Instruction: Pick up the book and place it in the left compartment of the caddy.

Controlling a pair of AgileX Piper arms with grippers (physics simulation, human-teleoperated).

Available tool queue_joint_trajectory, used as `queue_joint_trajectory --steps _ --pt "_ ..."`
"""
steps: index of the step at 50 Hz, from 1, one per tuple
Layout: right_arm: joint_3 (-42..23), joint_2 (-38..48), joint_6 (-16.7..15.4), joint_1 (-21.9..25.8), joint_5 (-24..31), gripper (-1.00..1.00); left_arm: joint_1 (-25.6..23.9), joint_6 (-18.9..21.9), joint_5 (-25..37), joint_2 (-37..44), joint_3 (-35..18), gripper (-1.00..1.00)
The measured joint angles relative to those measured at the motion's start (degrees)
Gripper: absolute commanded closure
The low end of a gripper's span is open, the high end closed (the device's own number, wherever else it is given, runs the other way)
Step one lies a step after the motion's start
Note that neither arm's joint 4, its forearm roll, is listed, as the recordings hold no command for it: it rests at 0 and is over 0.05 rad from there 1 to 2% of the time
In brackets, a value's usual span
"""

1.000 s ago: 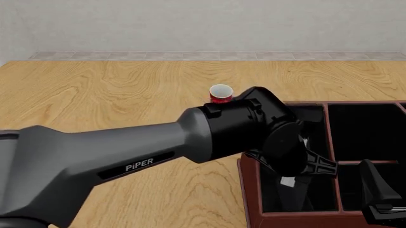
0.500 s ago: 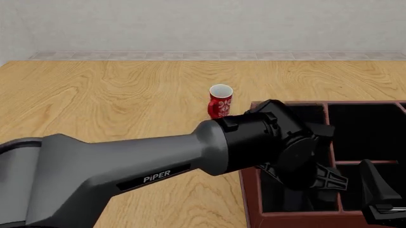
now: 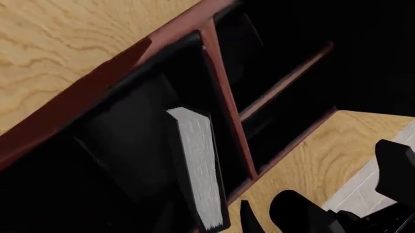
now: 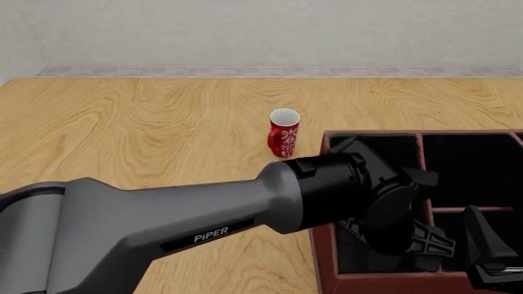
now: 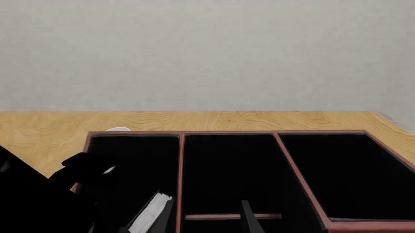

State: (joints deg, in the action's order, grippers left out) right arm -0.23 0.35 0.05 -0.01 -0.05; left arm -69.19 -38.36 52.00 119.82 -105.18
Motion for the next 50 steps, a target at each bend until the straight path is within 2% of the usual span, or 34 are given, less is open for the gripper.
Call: queue_joint_trajectory --steps 24,50 --pt "0.0 0.0 0.0 0.0 0.0 -1.00 1.1 2.2 3.0 -2.1 -2.2 -1.00" --pt "0.0 0.0 0.0 0.0 0.0 -1.00 2.4 4.5 7.4 -8.8 -3.3 -1.00"
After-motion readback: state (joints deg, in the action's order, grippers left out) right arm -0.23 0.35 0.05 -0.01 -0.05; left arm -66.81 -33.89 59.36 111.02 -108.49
